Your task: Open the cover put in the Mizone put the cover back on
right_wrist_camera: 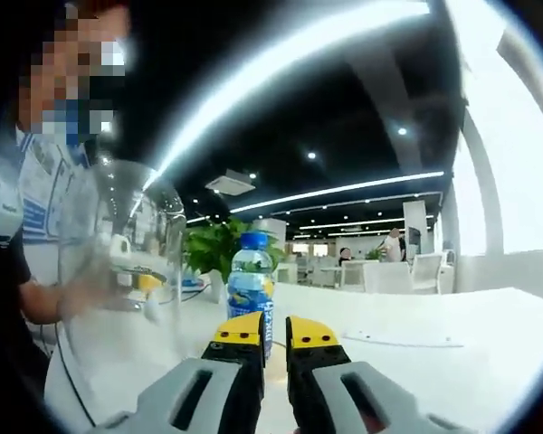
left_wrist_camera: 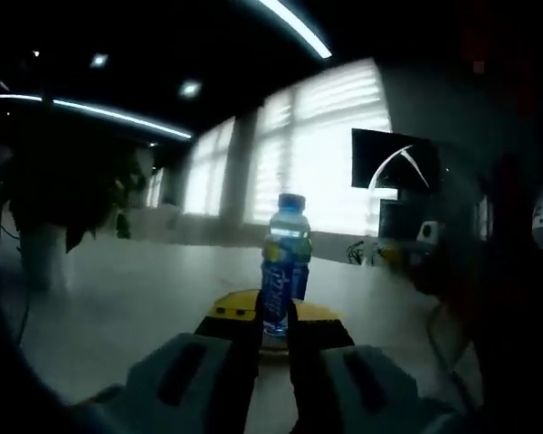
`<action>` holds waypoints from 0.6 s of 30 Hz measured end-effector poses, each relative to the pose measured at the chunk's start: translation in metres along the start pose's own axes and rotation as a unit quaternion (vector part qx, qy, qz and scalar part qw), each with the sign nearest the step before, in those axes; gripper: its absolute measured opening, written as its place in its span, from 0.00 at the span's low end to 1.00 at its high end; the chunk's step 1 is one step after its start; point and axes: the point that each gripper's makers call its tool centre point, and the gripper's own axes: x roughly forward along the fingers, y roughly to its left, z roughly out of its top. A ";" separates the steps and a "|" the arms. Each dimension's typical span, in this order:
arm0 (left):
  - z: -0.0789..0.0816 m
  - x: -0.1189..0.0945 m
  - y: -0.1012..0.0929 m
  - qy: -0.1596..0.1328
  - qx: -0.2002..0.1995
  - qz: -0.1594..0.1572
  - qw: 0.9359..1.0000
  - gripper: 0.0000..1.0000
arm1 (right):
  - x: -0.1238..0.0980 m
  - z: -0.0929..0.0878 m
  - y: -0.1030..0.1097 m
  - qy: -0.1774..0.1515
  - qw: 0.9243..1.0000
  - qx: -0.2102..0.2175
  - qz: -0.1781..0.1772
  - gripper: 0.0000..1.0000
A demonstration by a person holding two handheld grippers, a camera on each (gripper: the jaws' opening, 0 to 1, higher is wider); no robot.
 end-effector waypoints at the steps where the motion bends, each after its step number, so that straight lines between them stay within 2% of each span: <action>1: 0.004 -0.001 -0.001 -0.001 0.003 0.000 1.000 0.05 | 0.000 0.000 -0.001 -0.001 1.000 0.001 -0.001 0.02; 3: 0.006 -0.002 -0.001 0.004 0.051 0.014 0.999 0.05 | 0.000 0.002 -0.003 -0.007 1.000 0.013 -0.007 0.02; 4: 0.006 -0.003 0.002 0.006 0.077 0.036 0.996 0.06 | -0.001 0.003 -0.003 -0.008 1.000 0.018 -0.006 0.02; 5: 0.001 -0.003 0.000 0.025 0.124 0.035 0.991 0.06 | -0.001 0.003 -0.002 -0.010 1.000 0.022 -0.003 0.02; 8: -0.006 -0.003 -0.004 0.031 0.113 0.044 0.992 0.06 | -0.001 0.006 0.000 -0.018 0.999 0.028 0.001 0.02; 9: -0.006 -0.005 -0.005 0.027 0.110 0.046 0.993 0.06 | -0.001 0.007 0.000 -0.019 0.999 0.026 0.000 0.02; 10: -0.004 -0.006 -0.007 0.013 0.086 0.047 0.995 0.06 | -0.001 0.007 -0.002 -0.020 0.999 0.026 -0.004 0.02; 12: -0.007 -0.008 -0.008 0.012 0.073 0.051 0.996 0.04 | 0.000 0.008 -0.002 -0.022 0.999 0.029 -0.004 0.02; 14: -0.010 -0.010 -0.011 0.015 0.094 0.049 0.994 0.02 | 0.000 0.008 0.000 -0.023 0.999 0.037 0.002 0.02; 16: -0.018 -0.012 -0.010 0.034 0.145 0.054 0.987 0.03 | -0.001 0.010 0.003 -0.026 0.999 0.042 0.009 0.01; 18: -0.021 -0.013 -0.010 0.035 0.148 0.064 0.986 0.03 | -0.001 0.011 0.004 -0.029 0.998 0.046 0.011 0.01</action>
